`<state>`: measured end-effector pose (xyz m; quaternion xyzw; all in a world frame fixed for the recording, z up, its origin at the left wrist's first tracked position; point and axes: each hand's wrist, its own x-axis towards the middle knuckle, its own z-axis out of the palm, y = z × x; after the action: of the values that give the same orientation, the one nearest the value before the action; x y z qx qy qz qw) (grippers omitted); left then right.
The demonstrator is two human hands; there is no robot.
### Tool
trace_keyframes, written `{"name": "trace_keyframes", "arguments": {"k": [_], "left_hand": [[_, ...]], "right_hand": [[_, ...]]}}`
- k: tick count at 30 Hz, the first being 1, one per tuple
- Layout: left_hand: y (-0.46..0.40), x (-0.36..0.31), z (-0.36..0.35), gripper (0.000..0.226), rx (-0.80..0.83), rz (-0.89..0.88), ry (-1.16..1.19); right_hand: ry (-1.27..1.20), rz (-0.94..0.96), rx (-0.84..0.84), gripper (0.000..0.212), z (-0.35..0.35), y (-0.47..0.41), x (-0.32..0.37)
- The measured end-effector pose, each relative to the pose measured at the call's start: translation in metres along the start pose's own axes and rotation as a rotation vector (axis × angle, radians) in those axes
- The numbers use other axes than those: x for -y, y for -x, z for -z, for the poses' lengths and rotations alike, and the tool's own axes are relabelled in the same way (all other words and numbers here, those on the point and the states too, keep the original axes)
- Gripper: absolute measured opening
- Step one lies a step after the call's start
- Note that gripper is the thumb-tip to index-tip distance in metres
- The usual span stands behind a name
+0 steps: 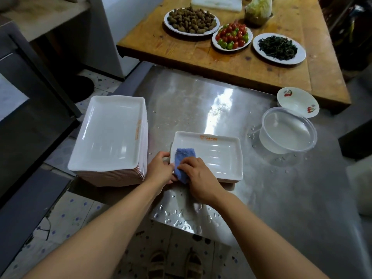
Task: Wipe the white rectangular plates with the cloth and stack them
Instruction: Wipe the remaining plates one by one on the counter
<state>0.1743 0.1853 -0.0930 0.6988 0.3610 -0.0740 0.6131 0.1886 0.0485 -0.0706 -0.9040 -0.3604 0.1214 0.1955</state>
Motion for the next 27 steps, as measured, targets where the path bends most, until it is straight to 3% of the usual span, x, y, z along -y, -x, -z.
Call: {"name": "trace_keyframes", "arguments": {"k": [7, 12, 17, 20, 27], "left_hand": [[-0.003, 0.001, -0.003, 0.058, 0.007, -0.134, -0.231], [-0.002, 0.001, 0.001, 0.062, 0.029, -0.167, -0.330], [-0.002, -0.001, 0.001, 0.064, 0.043, -0.168, -0.339], [-0.001, -0.001, 0.000, 0.063, 0.044, -0.165, -0.321], [0.004, -0.004, -0.002, 0.066, 0.014, -0.182, -0.262]], "right_hand": [[0.119, -0.347, -0.112, 0.026, 0.027, 0.050, -0.043], [0.113, -0.429, -0.184, 0.018, 0.030, 0.050, -0.061], [-0.015, -0.384, -0.236, 0.020, 0.023, 0.006, -0.067], [-0.097, -0.303, -0.274, 0.040, 0.017, -0.019, -0.054], [-0.010, -0.072, -0.029, 0.052, 0.001, -0.016, -0.026]]}}
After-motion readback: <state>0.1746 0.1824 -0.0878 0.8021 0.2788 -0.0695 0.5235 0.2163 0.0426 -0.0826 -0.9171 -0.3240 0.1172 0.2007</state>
